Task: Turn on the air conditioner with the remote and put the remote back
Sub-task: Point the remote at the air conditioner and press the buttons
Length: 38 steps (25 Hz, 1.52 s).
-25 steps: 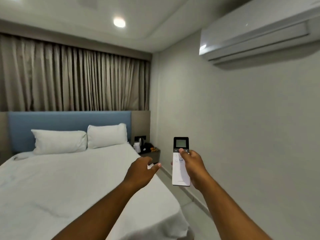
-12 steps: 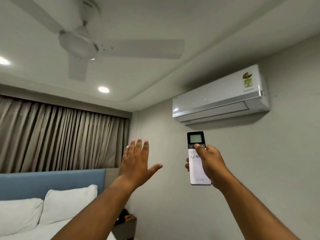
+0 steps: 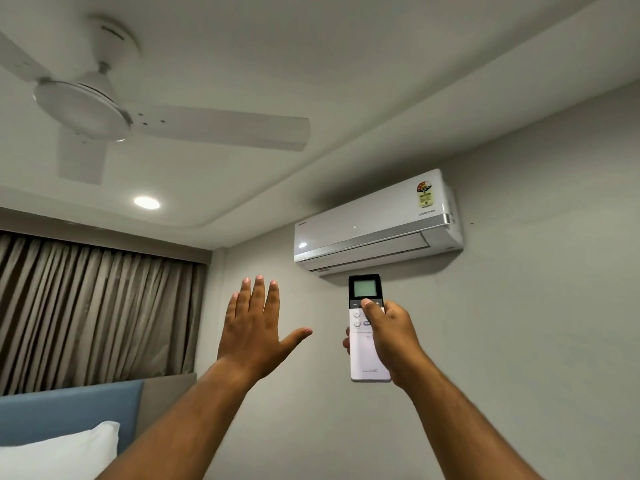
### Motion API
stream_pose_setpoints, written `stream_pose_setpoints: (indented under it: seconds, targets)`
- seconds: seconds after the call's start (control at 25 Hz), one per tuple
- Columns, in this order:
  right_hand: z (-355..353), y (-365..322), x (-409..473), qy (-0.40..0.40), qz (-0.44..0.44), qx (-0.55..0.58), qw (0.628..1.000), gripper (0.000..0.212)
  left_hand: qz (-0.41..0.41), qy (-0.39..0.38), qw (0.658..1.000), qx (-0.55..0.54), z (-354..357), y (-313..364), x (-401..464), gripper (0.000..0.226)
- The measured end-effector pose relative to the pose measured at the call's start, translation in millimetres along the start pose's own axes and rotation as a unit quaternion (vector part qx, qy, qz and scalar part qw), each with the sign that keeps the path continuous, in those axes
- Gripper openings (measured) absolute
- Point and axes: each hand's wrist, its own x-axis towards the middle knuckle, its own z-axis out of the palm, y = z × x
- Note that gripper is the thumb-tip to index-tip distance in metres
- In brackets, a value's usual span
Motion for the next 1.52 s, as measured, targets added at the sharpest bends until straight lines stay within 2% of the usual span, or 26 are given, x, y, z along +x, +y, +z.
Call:
stream_pose_setpoints:
  seconds: [0.36,0.64,0.92,1.12,1.52]
  targets:
    - [-23.3,-32.6,2.4,0.002,-0.027,0.059,0.998,0.025,0.0,0.013,1.0,-0.02,-5.3,21.8,5.6,0.11]
    - [-25.1,-42.8,0.6,-0.006,-0.029,0.018,0.999,0.013,-0.004,0.015,0.999,-0.042,-12.7,22.3,13.1,0.112]
    - [-19.0,-48.4,7.0,-0.019,-0.001,0.001,1.0,0.015,-0.01,0.015,0.996,-0.086,-16.9,18.5,15.8,0.112]
    - [-24.0,-49.7,9.6,-0.033,-0.027,0.002,0.999,0.018,-0.006,0.021,0.995,-0.093,-16.6,17.6,17.6,0.118]
    - [-29.6,-42.9,4.1,0.014,-0.044,-0.032,0.998,0.012,0.007,0.01,0.995,-0.098,-23.7,34.9,21.9,0.117]
